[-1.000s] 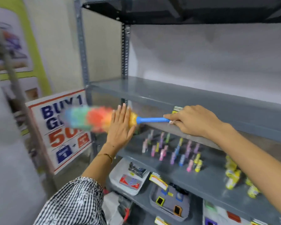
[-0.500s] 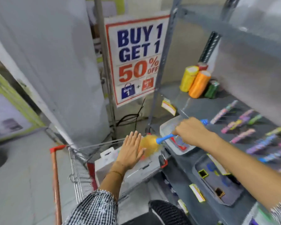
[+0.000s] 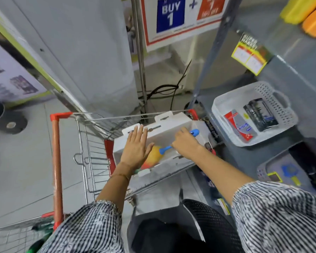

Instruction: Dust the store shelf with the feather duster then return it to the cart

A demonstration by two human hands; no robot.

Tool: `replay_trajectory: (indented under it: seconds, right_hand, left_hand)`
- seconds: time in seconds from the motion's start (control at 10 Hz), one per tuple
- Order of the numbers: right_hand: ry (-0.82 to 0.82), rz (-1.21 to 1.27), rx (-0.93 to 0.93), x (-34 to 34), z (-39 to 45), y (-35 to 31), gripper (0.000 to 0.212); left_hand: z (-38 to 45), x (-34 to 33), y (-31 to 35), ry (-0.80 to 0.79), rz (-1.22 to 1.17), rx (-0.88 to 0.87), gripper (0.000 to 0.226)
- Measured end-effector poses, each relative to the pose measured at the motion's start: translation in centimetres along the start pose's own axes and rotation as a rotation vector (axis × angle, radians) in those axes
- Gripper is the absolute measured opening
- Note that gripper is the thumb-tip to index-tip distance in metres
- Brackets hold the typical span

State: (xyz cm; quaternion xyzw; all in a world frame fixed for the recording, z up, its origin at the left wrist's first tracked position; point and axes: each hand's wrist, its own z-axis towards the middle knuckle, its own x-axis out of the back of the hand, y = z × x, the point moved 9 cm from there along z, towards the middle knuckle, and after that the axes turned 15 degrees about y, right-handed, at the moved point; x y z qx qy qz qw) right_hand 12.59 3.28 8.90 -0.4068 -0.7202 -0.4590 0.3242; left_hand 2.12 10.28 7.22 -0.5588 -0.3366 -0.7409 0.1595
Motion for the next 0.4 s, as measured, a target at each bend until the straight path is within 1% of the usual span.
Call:
replay_trajectory:
  seconds: [0.1,0.2,0.3,0.4]
  right_hand:
    - [-0.010,0.022,0.007,-2.3,1.2,-1.9,0.025]
    - [-0.038,0.136,0.012,-3.1,0.9,-3.0,0.031]
    - [0.050,0.264,-0.002,-0.4,-0.4,-1.7,0.039]
    - [0.236,0.339,-0.179,4.4,-2.4,2.4,0.047]
  left_hand:
    - [0.4,-1.2,-0.4,0.004,0.008,-0.004,0.076]
    - [1.1,-0.7,0.3,0.018,0.010,-0.023,0.073]
    - [2.5,1.7,2.2,0.070,-0.018,-0.048,0.068]
    - [3.8,4.6,4.5,0.090,-0.036,-0.076,0.074]
